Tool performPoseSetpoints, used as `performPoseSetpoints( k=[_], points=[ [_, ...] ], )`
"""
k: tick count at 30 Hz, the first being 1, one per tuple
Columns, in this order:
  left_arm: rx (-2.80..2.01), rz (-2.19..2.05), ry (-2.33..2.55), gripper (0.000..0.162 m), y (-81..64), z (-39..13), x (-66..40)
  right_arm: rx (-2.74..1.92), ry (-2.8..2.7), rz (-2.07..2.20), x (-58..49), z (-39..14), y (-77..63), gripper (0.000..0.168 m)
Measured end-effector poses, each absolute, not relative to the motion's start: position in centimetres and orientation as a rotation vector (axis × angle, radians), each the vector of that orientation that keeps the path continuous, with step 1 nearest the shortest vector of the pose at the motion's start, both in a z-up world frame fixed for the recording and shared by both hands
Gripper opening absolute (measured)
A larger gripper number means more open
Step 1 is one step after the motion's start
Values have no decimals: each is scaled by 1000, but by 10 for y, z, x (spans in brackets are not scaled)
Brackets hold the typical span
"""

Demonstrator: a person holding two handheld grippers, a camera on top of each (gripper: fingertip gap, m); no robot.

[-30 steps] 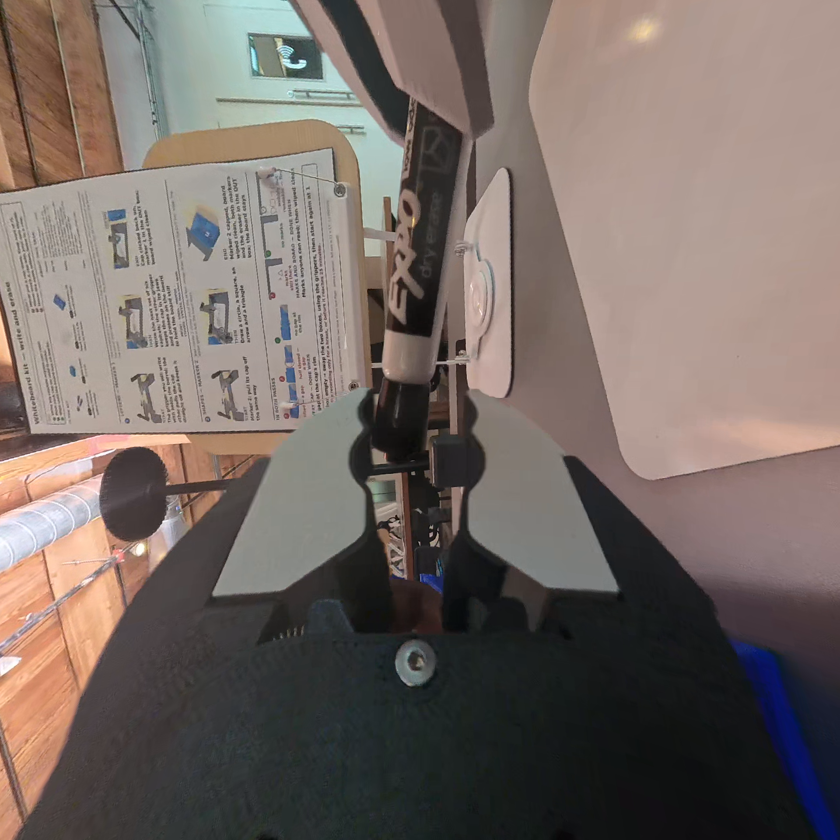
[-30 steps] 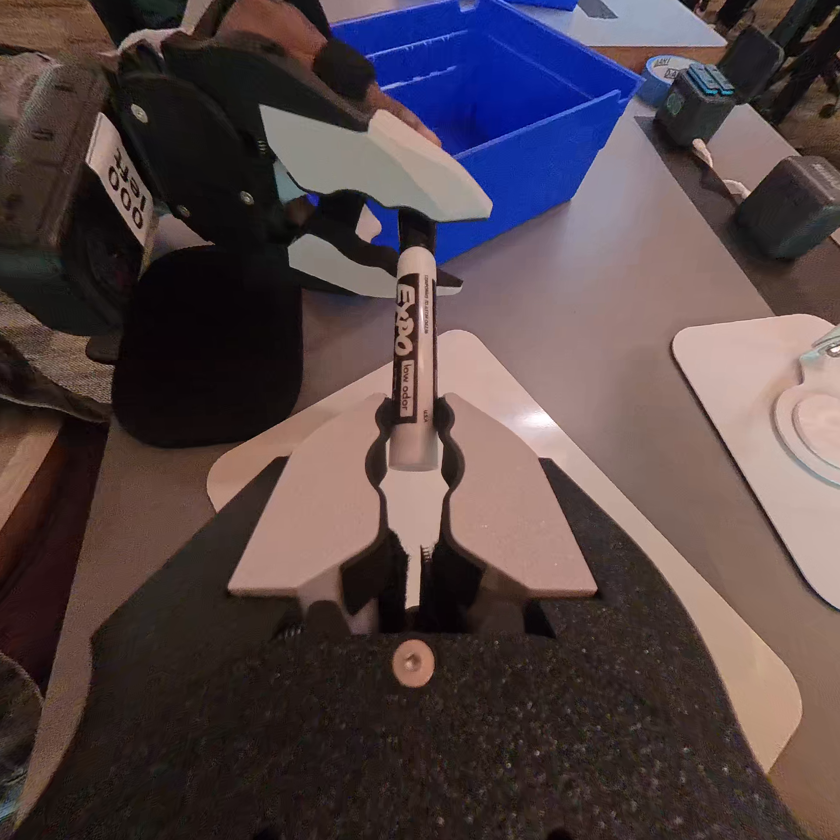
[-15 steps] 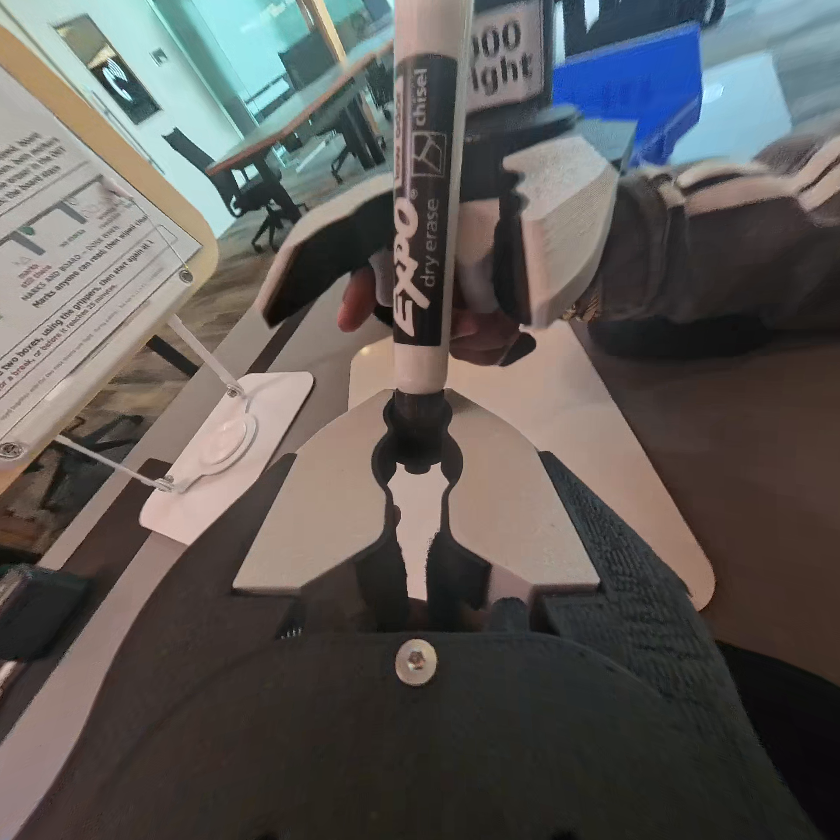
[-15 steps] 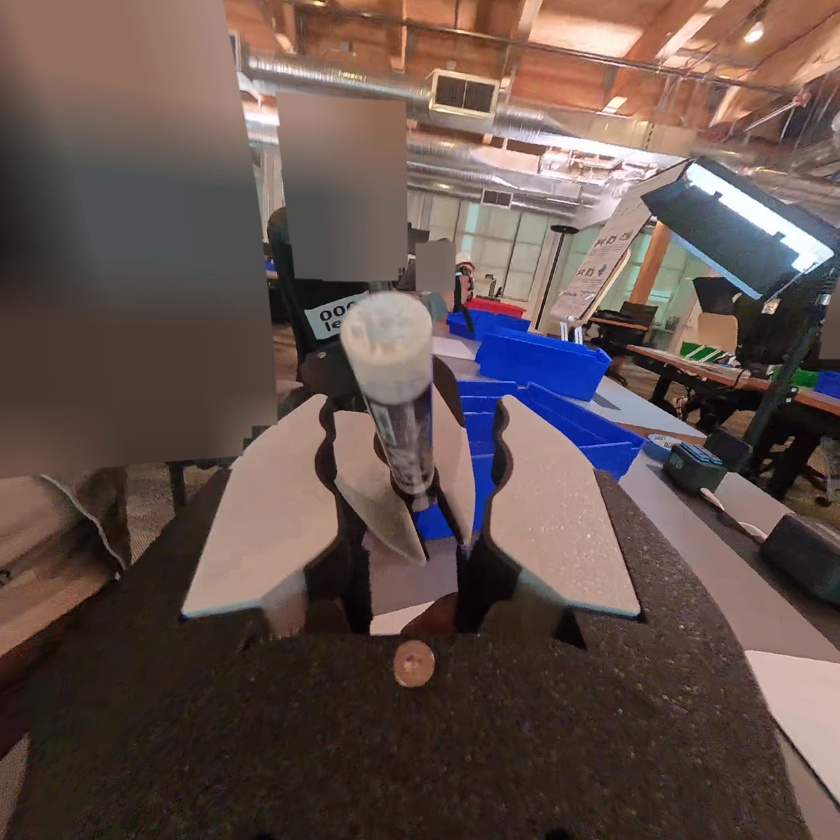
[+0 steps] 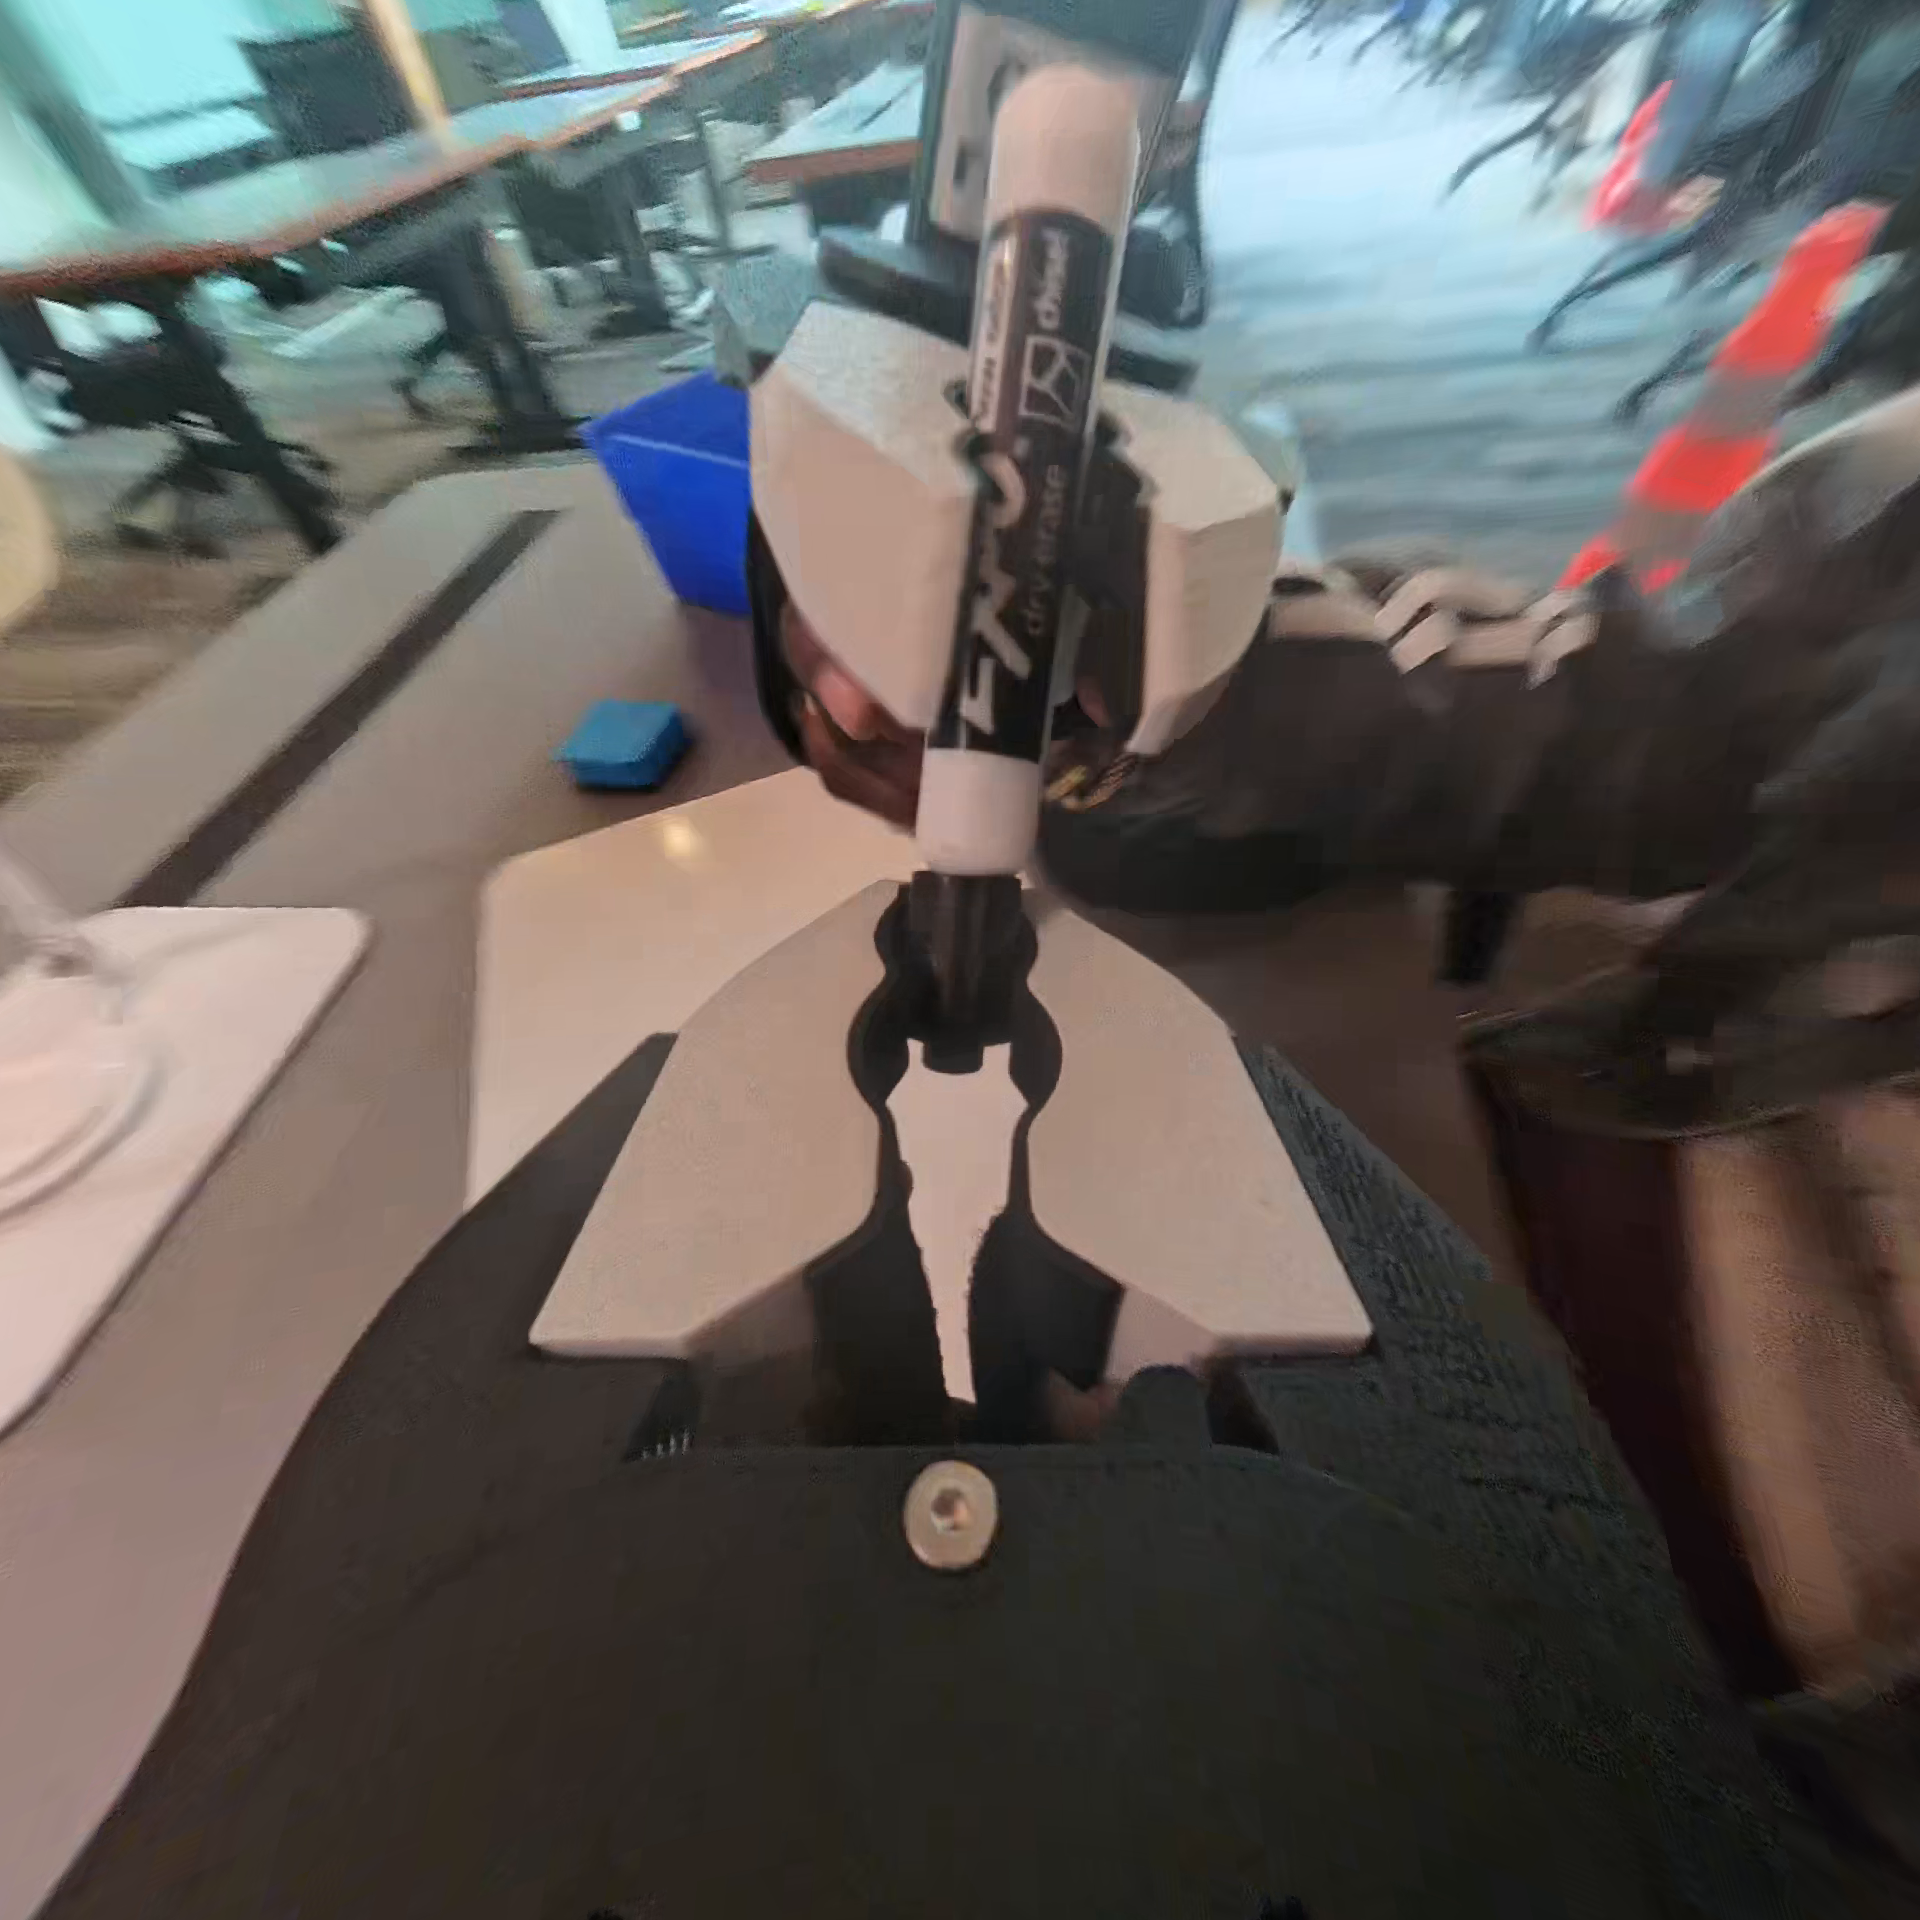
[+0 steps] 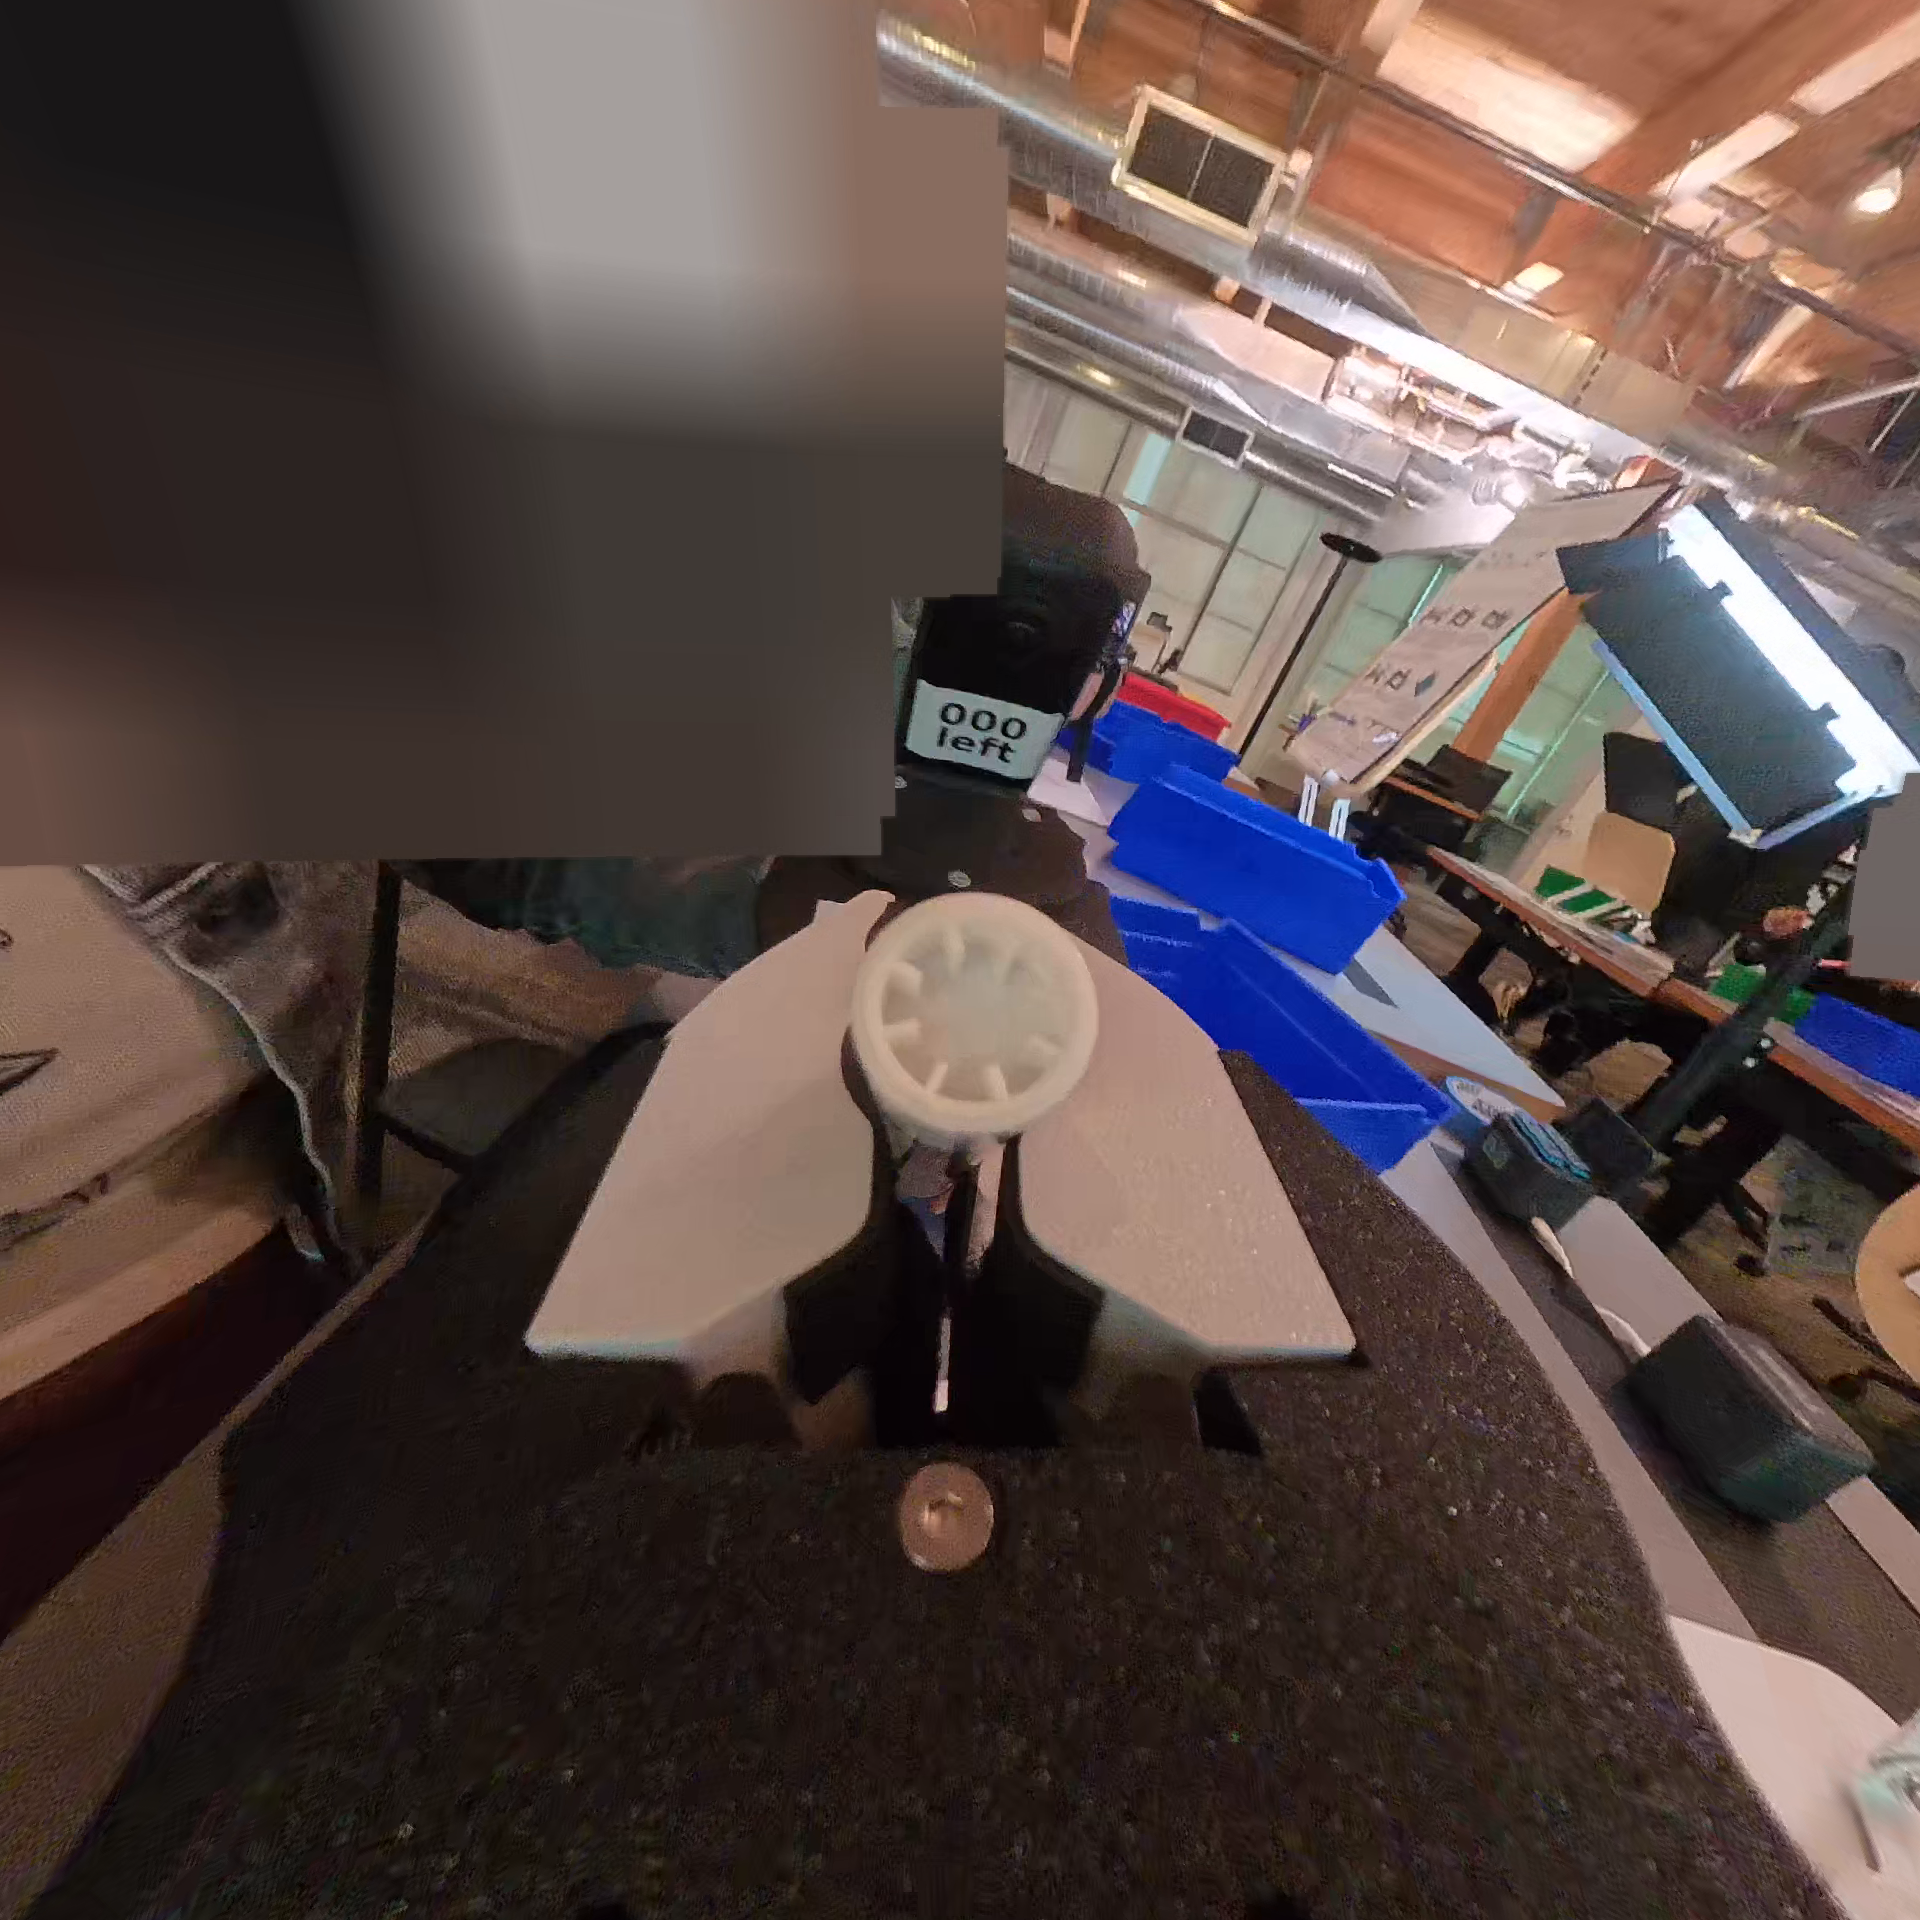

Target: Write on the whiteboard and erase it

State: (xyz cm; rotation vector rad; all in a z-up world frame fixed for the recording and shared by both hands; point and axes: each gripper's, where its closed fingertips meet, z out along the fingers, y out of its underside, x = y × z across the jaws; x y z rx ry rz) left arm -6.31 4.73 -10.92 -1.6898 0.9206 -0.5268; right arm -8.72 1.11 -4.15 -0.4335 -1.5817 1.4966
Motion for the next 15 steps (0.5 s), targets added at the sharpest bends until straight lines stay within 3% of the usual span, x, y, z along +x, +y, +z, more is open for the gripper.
performPoseSetpoints(
  k=[2,5,6,7,9,12,15],
  points=[
    [-1647,-307,927,15,54,-101,-71,-477,-1509,1526,-90,-33,17,16],
    [-1362,826,964,14,76,-79,-131,-486,-1072,1768,-53,18,63,15],
    [-1507,700,899,14,76,-99,-152,-464,-859,1827,-19,39,96,14],
    [-1728,317,774,15,71,-125,-158,-487,-750,1781,4,45,124,14],
    [-1720,-150,593,15,63,-118,-150,-641,-811,1631,-1,27,144,15],
    [-1622,-301,579,15,73,-96,-132,-680,-860,1689,-25,13,135,15],
    [-1723,-336,617,15,98,-117,-118,-763,-918,1628,-43,-2,136,15]
  ],
)
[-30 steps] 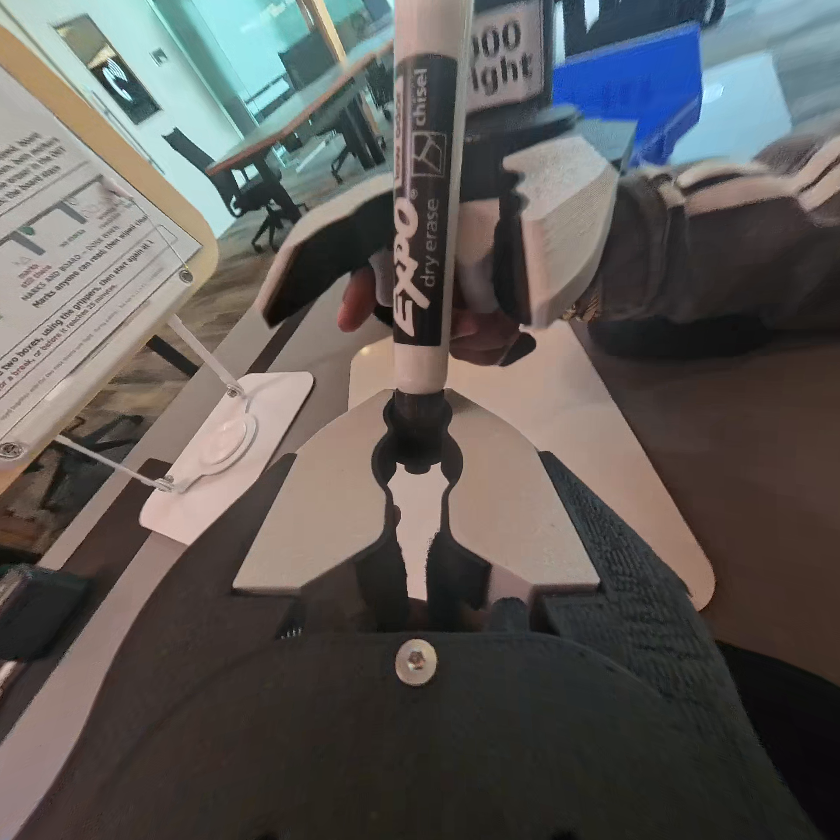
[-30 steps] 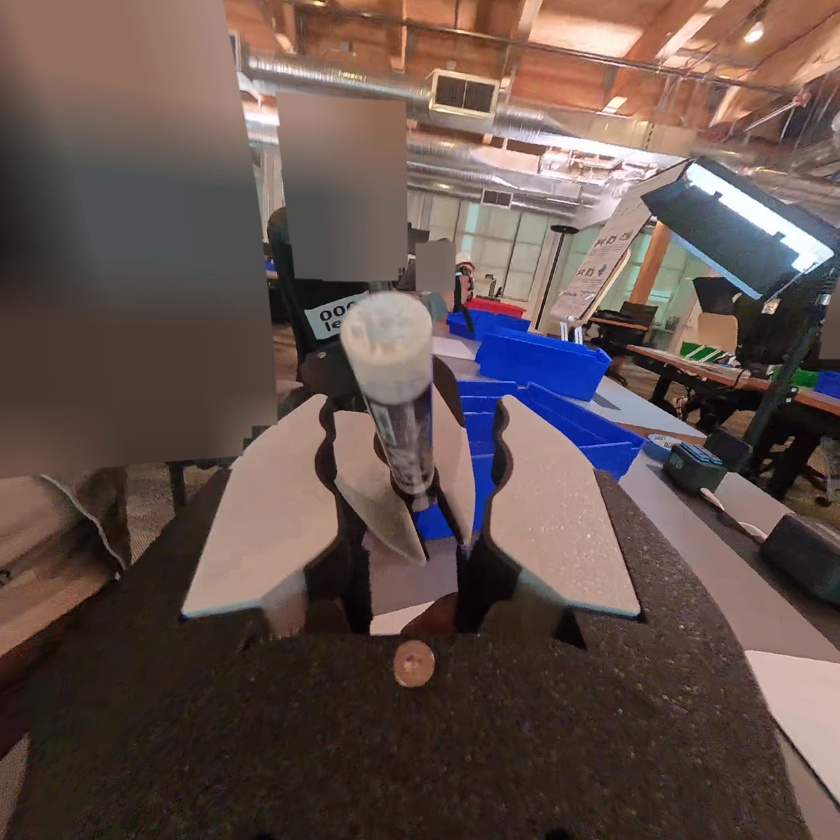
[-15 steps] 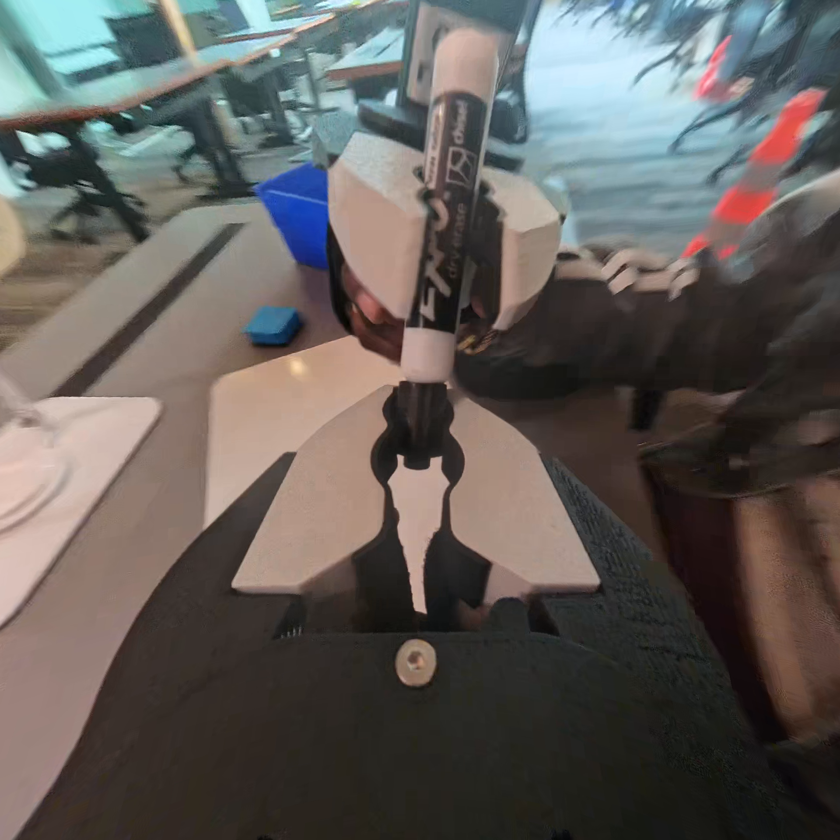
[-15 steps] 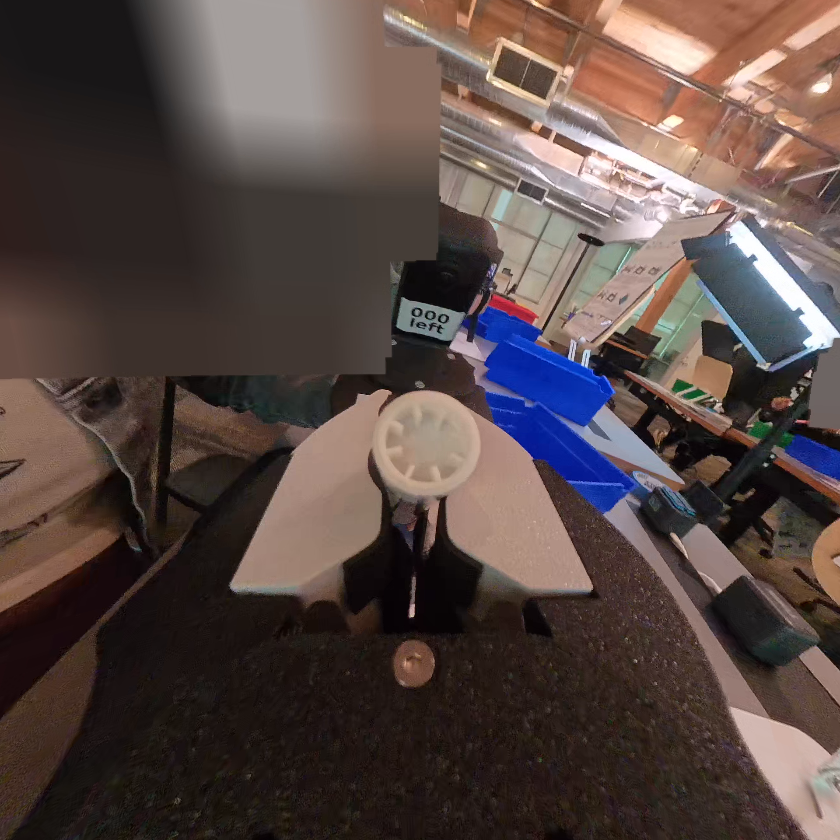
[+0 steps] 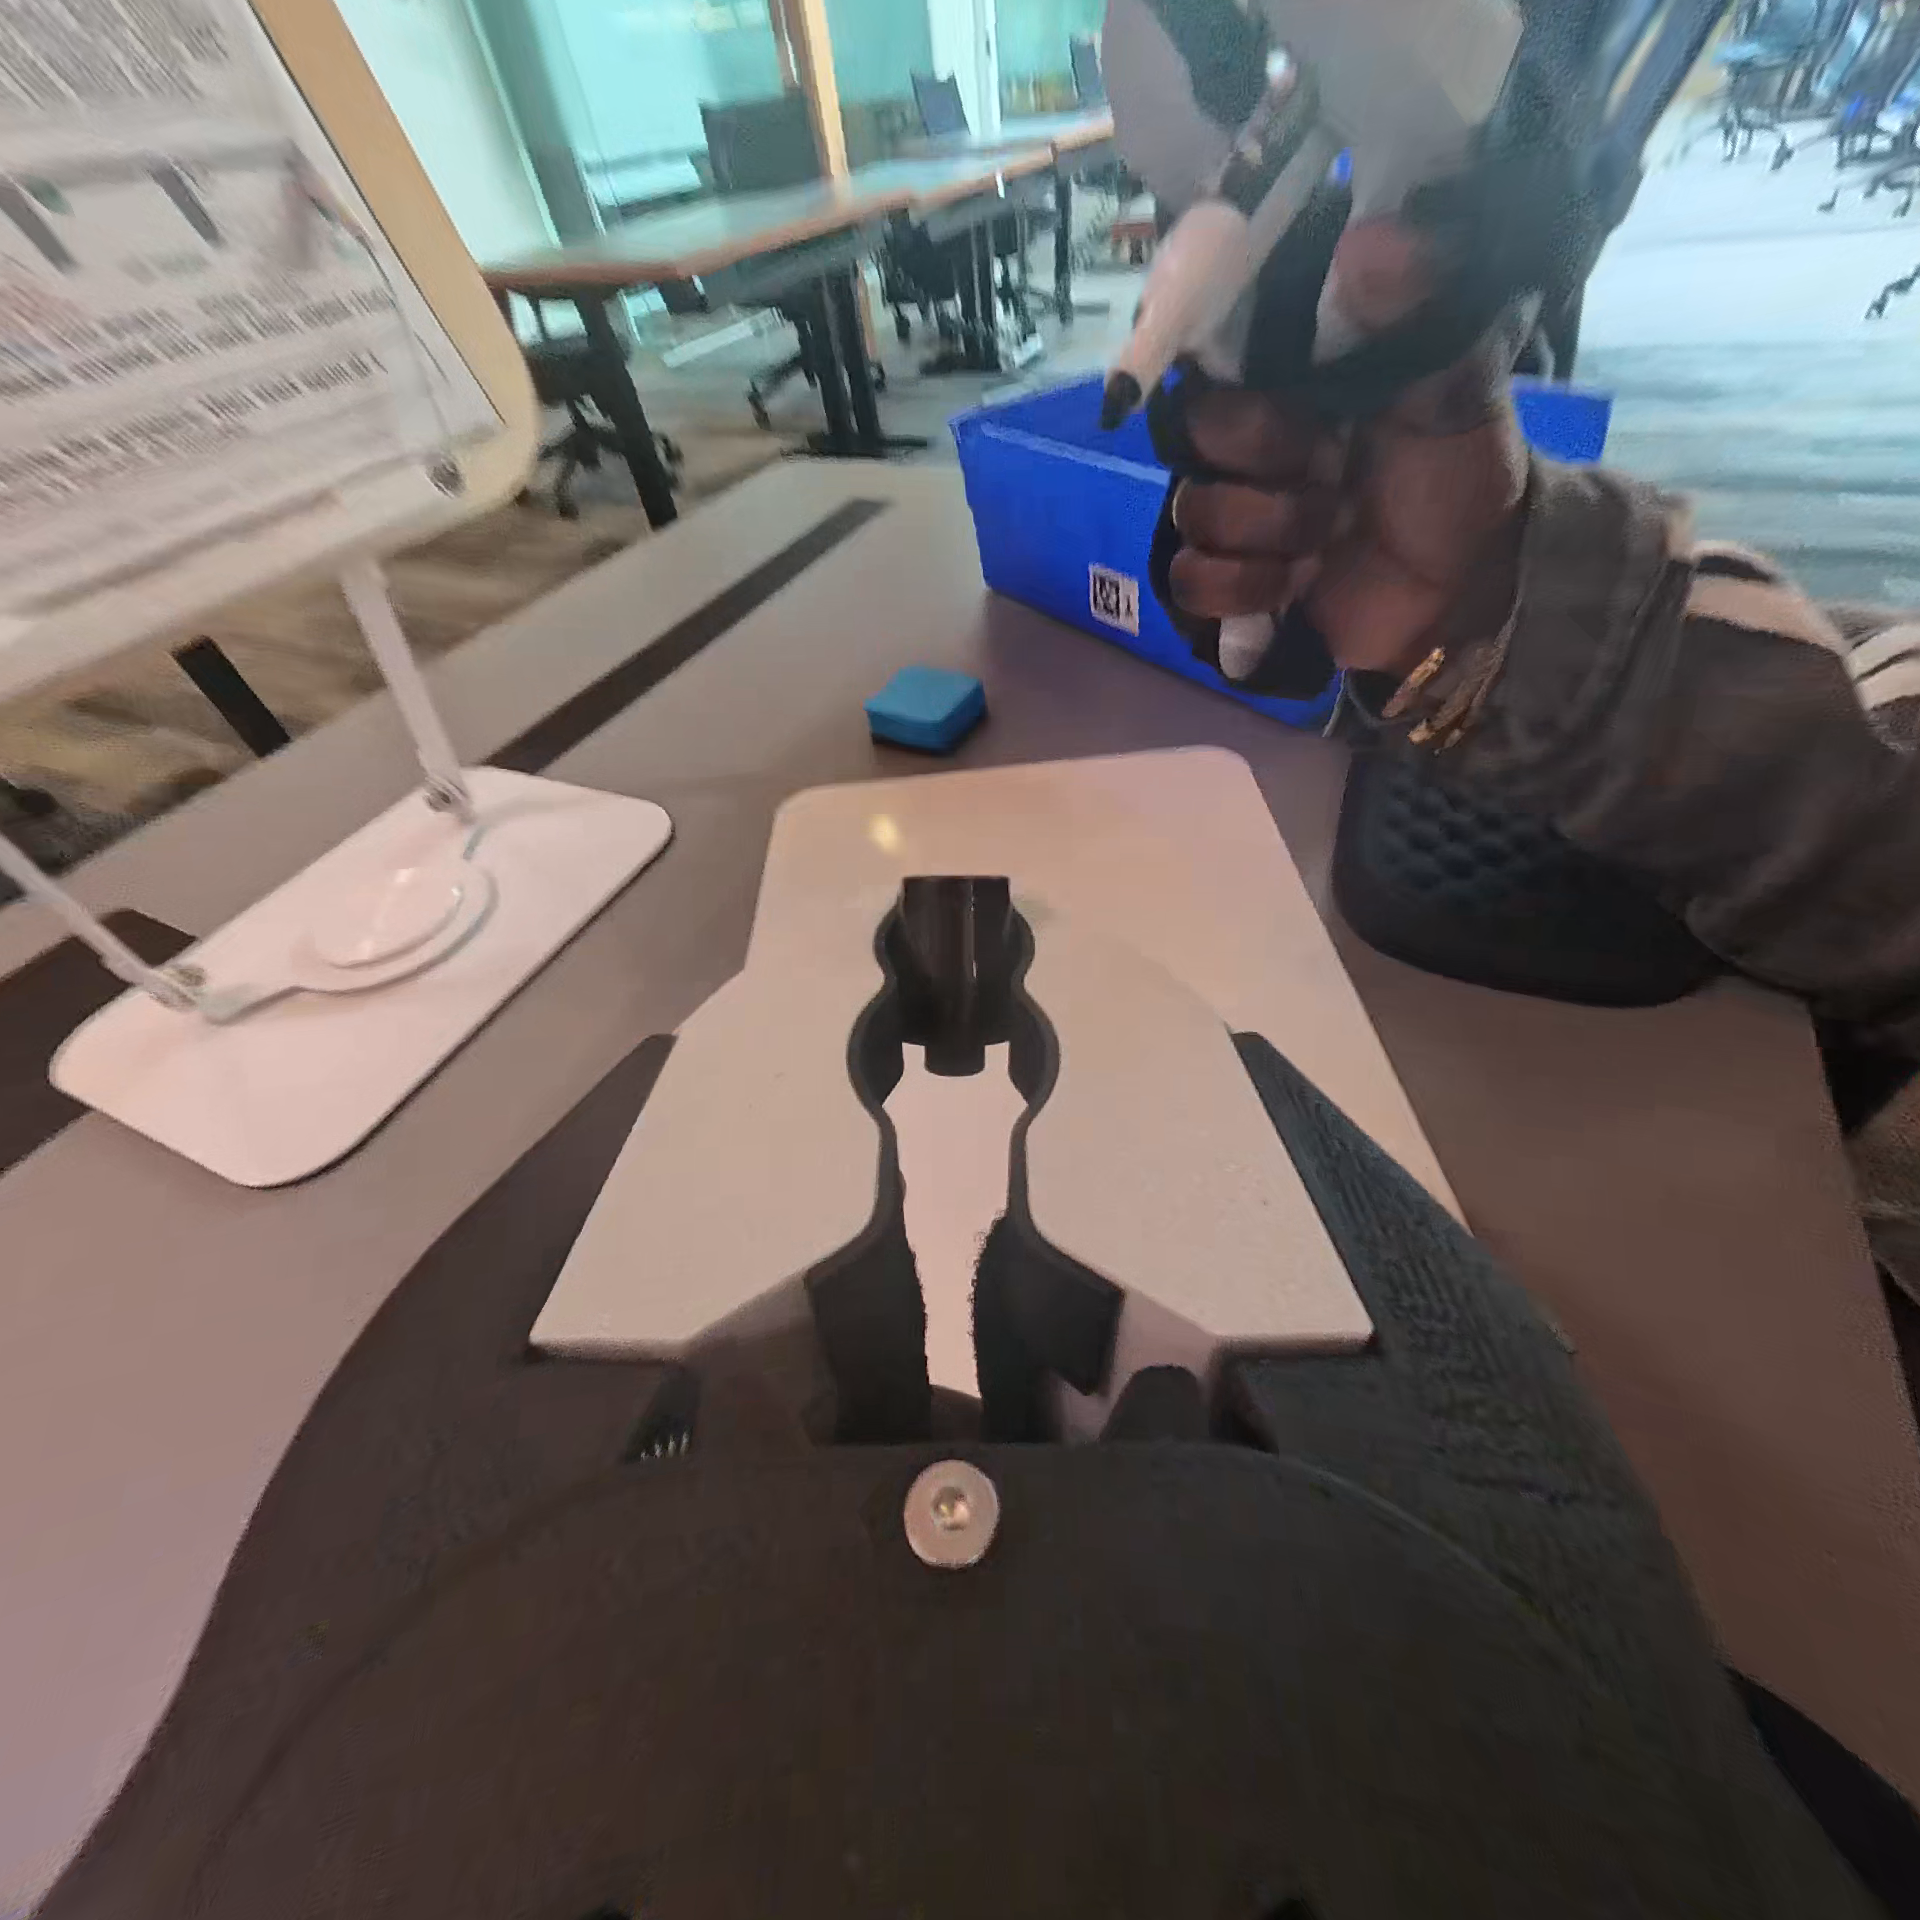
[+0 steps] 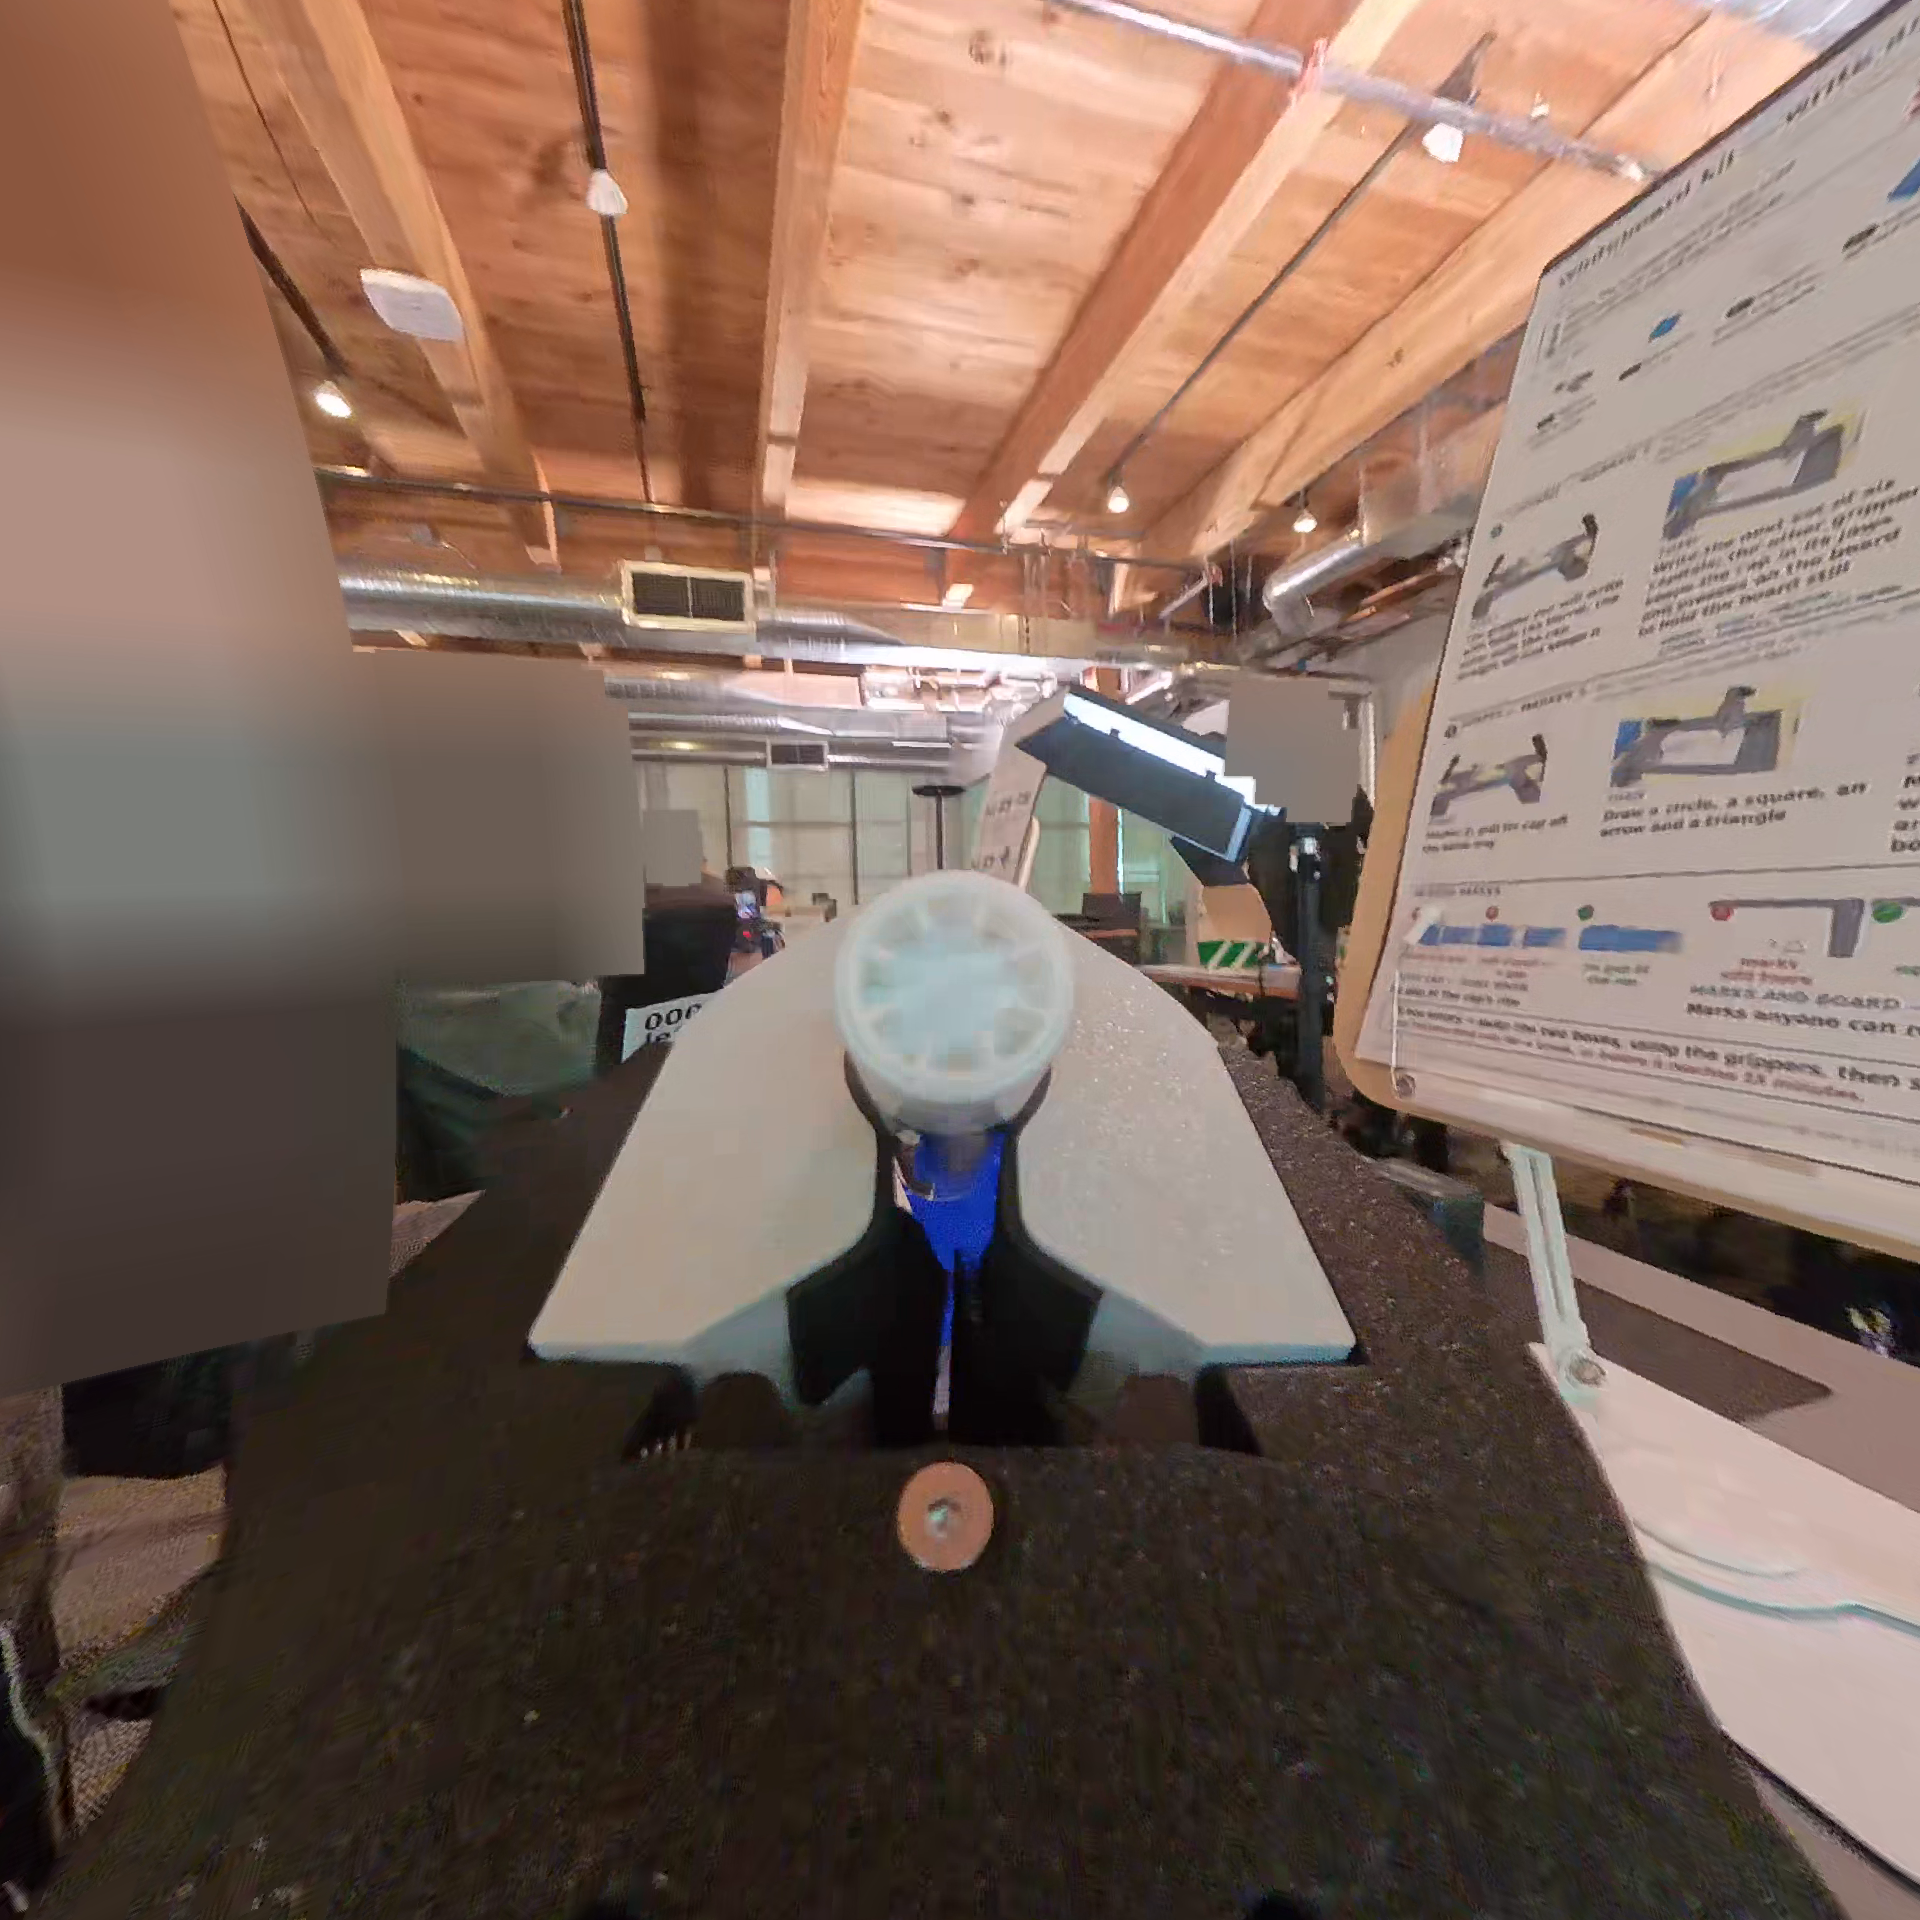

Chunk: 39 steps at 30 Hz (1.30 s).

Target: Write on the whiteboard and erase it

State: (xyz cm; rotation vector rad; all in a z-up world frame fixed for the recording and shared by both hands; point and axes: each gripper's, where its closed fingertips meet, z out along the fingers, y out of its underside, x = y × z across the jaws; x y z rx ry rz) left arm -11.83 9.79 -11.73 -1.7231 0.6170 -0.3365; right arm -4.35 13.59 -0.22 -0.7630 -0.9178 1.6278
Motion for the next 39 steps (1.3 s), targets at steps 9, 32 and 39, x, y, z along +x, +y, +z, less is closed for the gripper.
performPoseSetpoints(
  k=[9,32,39],
  points=[
    [-1878,-135,660,15,109,-177,-144,-981,-844,1627,-58,-42,172,15],
    [-2238,-130,720,15,89,-232,-155,-1444,-1301,1234,-129,-155,149,15],
    [-2316,-192,754,15,70,-248,-152,-1481,-1447,1192,-158,-170,116,15]
  ],
)
